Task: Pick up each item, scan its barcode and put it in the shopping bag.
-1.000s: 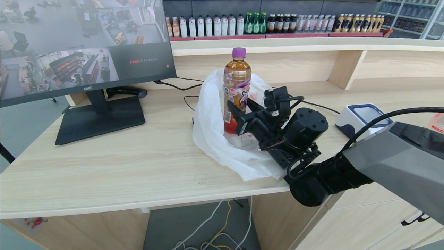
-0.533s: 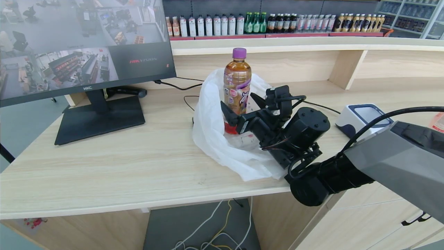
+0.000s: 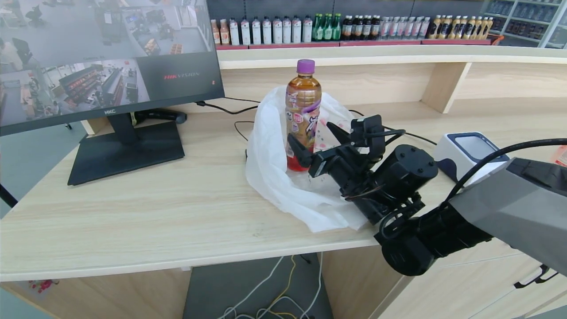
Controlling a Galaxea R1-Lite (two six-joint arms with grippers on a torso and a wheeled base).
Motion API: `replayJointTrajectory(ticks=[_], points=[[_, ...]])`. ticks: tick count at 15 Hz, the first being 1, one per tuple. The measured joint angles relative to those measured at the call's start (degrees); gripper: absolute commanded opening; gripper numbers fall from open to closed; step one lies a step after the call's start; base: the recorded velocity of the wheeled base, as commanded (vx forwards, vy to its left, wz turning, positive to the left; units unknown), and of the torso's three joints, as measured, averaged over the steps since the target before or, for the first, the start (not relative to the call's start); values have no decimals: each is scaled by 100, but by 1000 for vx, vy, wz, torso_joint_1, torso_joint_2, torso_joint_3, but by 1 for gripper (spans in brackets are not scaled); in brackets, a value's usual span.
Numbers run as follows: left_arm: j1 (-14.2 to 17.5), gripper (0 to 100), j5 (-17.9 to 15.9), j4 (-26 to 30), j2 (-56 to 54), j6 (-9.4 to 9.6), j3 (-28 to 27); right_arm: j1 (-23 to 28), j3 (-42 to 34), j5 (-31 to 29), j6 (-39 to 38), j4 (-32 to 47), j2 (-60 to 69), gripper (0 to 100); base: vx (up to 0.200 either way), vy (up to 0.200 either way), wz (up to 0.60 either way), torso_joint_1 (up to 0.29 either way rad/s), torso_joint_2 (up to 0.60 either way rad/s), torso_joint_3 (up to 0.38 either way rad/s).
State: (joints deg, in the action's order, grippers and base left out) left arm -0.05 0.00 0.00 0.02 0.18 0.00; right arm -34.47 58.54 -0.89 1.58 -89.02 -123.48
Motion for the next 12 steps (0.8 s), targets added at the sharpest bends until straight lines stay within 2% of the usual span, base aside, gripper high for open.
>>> replayJointTrajectory(ticks=[4,8,12], points=[[-2,100,0,0,0,-2,0,-11,-608,38,104,-90,449,100,0,0,0,0,0,0],[-2,100,0,0,0,2,0,-46,-1629,71,163,-93,1111,100,0,0,0,0,0,0],[-2,100,0,0,0,9,0,-441,-2420,79,293,-95,1871,100,0,0,0,0,0,0]])
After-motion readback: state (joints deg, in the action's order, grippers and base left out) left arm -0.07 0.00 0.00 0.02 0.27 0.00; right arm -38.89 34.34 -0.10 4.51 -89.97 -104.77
